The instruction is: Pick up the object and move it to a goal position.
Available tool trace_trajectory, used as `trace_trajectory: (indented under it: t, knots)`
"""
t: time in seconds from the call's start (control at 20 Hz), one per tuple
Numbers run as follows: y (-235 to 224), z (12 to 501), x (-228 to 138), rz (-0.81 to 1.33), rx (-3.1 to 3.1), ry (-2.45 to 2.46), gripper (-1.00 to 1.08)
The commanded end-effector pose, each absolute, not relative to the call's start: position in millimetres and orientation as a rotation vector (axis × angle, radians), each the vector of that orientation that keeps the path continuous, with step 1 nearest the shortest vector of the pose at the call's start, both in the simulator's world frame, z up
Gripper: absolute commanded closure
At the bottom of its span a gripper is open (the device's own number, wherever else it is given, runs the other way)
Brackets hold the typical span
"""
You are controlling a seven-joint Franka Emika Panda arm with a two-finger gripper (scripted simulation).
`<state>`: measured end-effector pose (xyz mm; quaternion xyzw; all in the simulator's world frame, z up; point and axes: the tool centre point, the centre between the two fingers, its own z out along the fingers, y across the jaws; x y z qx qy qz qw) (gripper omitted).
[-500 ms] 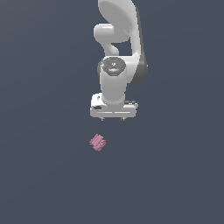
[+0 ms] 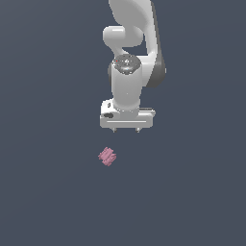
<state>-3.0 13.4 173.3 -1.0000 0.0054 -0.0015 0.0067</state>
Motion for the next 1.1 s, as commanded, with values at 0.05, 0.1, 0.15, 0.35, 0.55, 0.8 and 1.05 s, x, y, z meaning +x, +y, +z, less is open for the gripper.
trace_trajectory:
  t: [0.05,0.1,0.15,0.35,0.55,0.8,1.05]
  knots:
    - [14.5,175.9,-1.7,-0.013,-3.126,0.014,-0.92]
    - [14.0,175.0,-1.8,-0.011,-3.127,0.019,-0.92]
    - [13.3,174.3,-1.4,-0.01,-3.127,0.026,-0.92]
    - [8.7,170.2,3.0,-0.01,-3.124,0.085,-0.92]
    - [0.0,161.9,10.1,-0.007,-3.119,0.191,-0.92]
    - [-16.8,146.1,22.6,-0.003,-3.101,0.385,-0.92]
    - [-39.3,124.7,37.0,0.0,-3.064,0.633,-0.92]
